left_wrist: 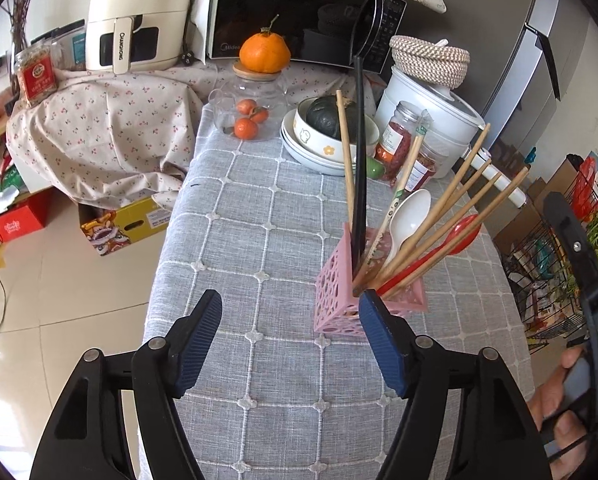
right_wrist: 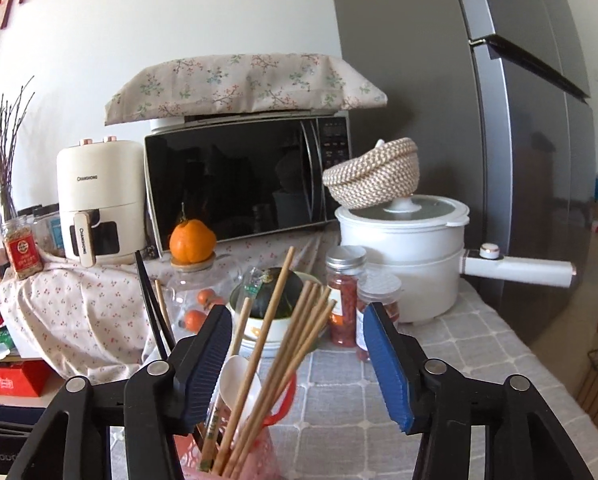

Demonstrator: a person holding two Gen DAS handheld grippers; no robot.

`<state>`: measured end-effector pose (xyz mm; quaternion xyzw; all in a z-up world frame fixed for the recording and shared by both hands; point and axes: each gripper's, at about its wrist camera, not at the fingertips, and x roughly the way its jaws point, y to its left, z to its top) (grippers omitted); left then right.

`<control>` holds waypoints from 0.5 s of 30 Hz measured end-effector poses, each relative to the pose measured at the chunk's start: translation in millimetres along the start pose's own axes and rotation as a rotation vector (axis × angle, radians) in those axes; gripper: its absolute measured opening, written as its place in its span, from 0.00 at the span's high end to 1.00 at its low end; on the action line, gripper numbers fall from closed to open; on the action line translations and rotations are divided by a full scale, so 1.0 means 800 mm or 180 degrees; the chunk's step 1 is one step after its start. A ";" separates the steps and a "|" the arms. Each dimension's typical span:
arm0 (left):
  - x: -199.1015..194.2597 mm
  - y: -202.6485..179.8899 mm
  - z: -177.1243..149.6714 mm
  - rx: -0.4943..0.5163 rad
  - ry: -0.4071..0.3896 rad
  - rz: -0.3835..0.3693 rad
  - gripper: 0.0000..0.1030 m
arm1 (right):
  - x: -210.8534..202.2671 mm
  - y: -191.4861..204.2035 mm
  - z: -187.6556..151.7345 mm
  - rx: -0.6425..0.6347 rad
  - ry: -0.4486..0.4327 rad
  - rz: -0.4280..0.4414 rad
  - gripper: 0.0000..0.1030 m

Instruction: Organize utensils

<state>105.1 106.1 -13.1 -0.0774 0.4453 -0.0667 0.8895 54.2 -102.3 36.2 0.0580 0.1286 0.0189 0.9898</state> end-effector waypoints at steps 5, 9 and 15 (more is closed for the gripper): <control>-0.018 -0.030 -0.019 0.0067 -0.0071 0.0089 0.18 | -0.035 -0.039 0.018 0.0051 0.0339 -0.0018 0.22; -0.039 -0.055 -0.040 0.0128 -0.0202 0.0320 0.11 | -0.067 -0.067 0.017 0.0084 0.0486 -0.0118 0.07; -0.069 -0.073 -0.068 0.0028 -0.0310 0.0400 0.05 | -0.091 -0.088 0.014 -0.0068 0.0939 -0.0284 0.01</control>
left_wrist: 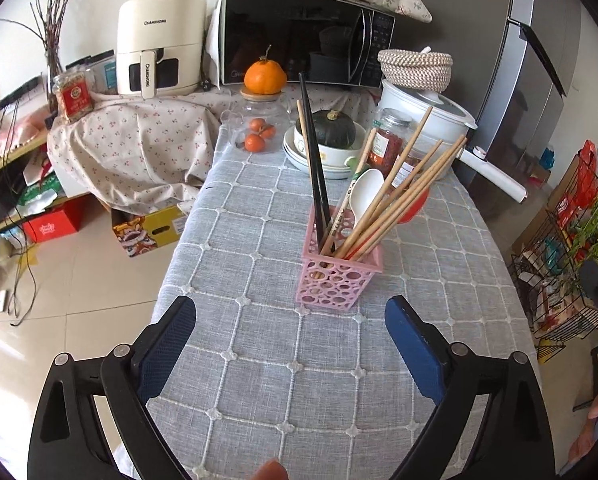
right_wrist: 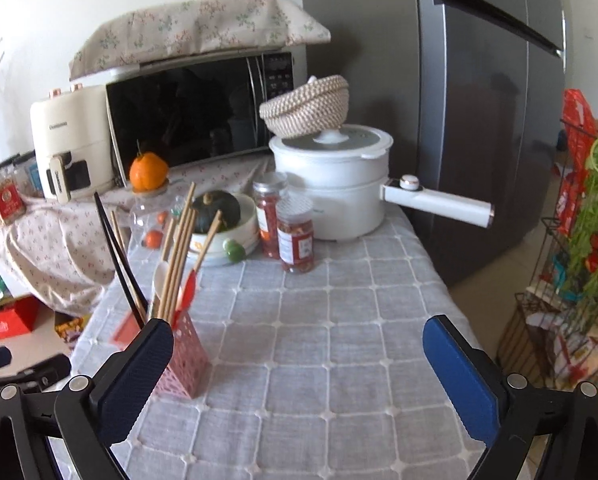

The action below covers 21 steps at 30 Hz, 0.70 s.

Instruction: Organize utensils

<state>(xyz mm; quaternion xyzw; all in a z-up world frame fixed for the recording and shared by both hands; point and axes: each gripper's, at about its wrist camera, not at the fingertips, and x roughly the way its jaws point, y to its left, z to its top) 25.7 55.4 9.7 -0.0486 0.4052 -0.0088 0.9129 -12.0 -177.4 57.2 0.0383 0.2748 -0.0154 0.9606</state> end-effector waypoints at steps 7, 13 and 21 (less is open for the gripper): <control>-0.015 -0.028 -0.025 0.0254 -0.0108 0.0079 0.03 | 0.001 -0.027 -0.032 -0.0124 0.0430 -0.0151 0.01; -0.002 -0.044 -0.031 0.0349 -0.0041 0.0055 0.02 | 0.003 -0.058 -0.033 0.0037 0.0504 -0.0277 0.01; 0.009 -0.059 -0.030 0.0393 0.0017 -0.0019 0.02 | 0.016 -0.070 -0.029 0.0161 0.0637 -0.0234 0.01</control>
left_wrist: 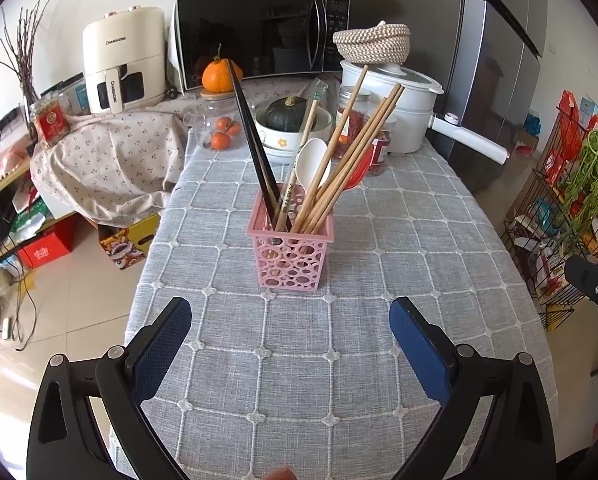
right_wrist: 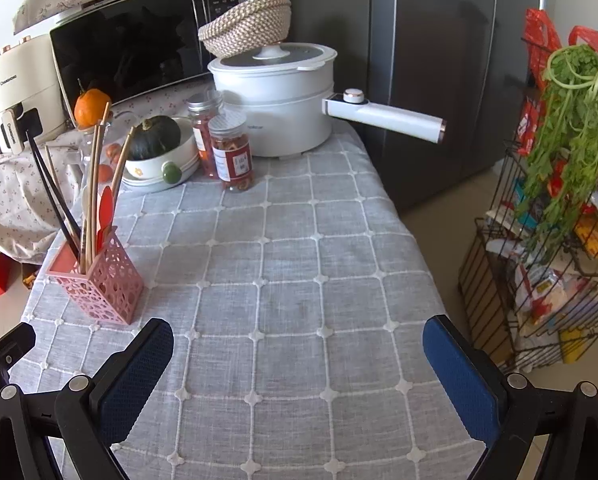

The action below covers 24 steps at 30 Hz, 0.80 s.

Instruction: Organize utensils

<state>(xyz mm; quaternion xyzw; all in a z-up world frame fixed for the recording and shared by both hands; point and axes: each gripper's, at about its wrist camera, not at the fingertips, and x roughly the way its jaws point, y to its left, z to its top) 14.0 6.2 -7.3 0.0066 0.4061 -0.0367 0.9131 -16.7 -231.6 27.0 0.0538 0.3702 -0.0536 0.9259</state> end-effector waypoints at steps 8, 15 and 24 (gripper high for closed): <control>0.003 -0.003 0.002 -0.0014 0.0030 -0.0073 0.02 | 0.006 0.006 0.001 -0.0041 0.0034 -0.0002 0.01; -0.001 -0.001 0.002 -0.0037 -0.0008 -0.0086 0.02 | 0.007 0.010 -0.001 -0.0083 0.0040 -0.0022 0.01; -0.004 -0.001 0.003 -0.0029 -0.0033 -0.0088 0.02 | 0.009 0.008 -0.002 -0.0070 0.0058 -0.0041 0.01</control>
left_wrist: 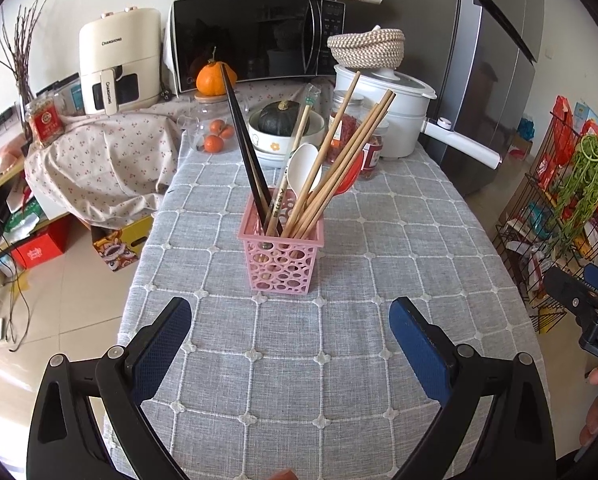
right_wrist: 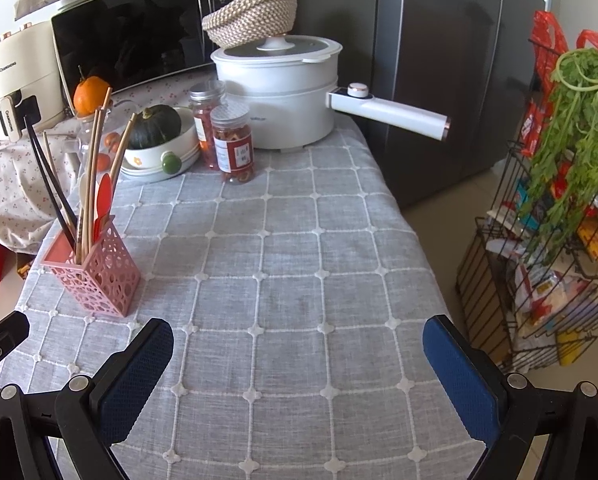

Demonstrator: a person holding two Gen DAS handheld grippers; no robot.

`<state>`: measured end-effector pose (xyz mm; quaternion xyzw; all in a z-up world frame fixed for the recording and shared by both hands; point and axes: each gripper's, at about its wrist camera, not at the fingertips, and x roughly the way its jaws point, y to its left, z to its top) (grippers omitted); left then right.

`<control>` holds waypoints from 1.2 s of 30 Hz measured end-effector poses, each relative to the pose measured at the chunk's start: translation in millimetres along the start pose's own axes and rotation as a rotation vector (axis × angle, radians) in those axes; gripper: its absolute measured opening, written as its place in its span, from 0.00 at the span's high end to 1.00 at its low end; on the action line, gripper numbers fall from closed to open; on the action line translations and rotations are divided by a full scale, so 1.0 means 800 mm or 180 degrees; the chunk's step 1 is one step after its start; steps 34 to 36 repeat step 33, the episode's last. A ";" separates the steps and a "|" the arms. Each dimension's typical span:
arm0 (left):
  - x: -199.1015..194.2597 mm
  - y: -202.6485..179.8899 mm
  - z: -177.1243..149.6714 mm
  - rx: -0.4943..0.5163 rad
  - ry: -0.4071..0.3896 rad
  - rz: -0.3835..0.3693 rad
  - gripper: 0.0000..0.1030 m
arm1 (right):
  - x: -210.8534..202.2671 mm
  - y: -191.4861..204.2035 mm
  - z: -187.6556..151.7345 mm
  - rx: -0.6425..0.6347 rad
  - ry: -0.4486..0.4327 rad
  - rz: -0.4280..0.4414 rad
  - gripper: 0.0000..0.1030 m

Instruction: Organize utensils

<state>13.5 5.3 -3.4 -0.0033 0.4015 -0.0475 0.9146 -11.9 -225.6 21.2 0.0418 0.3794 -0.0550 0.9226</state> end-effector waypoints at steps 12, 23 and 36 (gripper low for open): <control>-0.001 -0.003 0.001 0.0019 -0.0014 -0.0001 0.02 | 0.004 0.000 -0.002 -0.0019 0.0041 -0.0001 0.01; -0.003 -0.003 0.001 0.0048 -0.0048 0.0003 0.02 | 0.010 0.005 -0.005 -0.0050 0.0092 -0.0022 0.01; -0.003 -0.003 -0.001 0.0050 -0.0037 0.0006 0.02 | 0.014 0.006 -0.006 -0.0074 0.0135 -0.0014 0.01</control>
